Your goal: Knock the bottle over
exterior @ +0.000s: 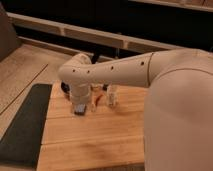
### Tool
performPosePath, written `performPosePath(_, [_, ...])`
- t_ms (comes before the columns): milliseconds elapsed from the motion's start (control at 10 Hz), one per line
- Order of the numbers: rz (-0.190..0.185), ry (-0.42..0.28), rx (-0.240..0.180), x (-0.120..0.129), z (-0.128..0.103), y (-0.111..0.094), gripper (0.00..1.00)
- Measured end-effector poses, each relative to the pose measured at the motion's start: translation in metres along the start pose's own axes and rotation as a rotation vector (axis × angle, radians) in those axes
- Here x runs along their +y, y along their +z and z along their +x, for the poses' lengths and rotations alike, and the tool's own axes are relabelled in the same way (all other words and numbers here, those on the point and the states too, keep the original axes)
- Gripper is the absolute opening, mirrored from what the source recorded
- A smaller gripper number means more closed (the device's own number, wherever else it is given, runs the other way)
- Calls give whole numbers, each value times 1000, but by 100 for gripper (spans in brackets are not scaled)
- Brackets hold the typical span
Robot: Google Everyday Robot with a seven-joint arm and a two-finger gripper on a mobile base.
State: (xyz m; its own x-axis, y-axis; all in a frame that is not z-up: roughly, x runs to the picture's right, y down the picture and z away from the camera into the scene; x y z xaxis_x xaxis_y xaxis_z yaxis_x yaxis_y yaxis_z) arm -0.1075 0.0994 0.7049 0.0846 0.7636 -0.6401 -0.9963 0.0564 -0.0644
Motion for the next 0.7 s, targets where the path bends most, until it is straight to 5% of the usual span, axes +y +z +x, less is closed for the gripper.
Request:
performPosePath(300, [31, -56, -115, -9, -28, -3, 65])
performPosePath(700, [55, -22, -176, -31, -31, -8, 65])
